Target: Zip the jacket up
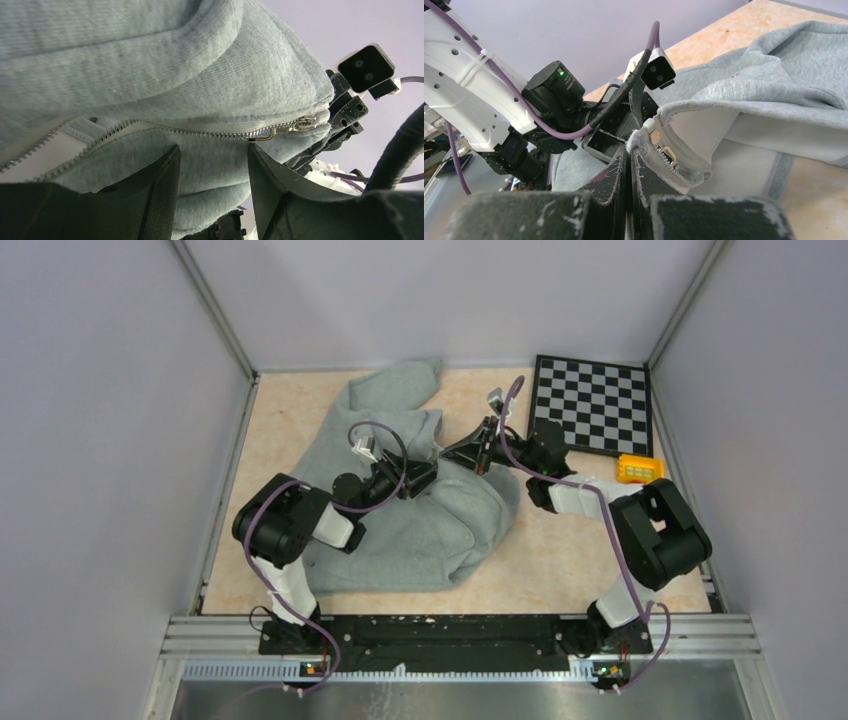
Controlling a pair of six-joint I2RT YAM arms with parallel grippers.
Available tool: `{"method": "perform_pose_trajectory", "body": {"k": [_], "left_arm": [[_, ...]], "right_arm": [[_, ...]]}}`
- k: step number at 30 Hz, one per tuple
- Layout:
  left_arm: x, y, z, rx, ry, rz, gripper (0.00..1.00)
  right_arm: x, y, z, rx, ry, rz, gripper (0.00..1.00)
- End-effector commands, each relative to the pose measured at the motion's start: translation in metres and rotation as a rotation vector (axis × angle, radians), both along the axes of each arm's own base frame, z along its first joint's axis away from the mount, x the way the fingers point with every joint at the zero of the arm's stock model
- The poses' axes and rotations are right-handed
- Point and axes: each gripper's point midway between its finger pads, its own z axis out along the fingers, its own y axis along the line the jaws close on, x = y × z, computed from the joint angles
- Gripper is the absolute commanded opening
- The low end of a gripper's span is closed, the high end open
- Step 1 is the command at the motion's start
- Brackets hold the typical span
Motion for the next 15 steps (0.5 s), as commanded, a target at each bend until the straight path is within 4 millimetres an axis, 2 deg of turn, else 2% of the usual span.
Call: {"method": "perform_pose_trajectory", "body": {"k": [1, 7, 12, 15], "left_arm": [[-0.011, 0.0, 0.074, -0.165, -0.279, -0.004, 0.57], [-0.009, -0.003, 0.083, -0.185, -0.293, -0.008, 0.56], [-0.009, 0.003, 0.084, -0.181, -0.3, 0.033, 0.47], [-0.009, 0.008, 0.083, -0.172, -0.306, 0.067, 0.36]], "right_arm": [[-0.001, 0.007, 0.034, 0.049, -0.123, 0.017, 0.0], [-0.008, 0.005, 0.039, 0.066, -0.151, 0.032, 0.0], [-0.008, 0.005, 0.041, 0.067, -0.153, 0.033, 0.0], [-0.008, 0.005, 0.04, 0.066, -0.151, 0.035, 0.0]]}}
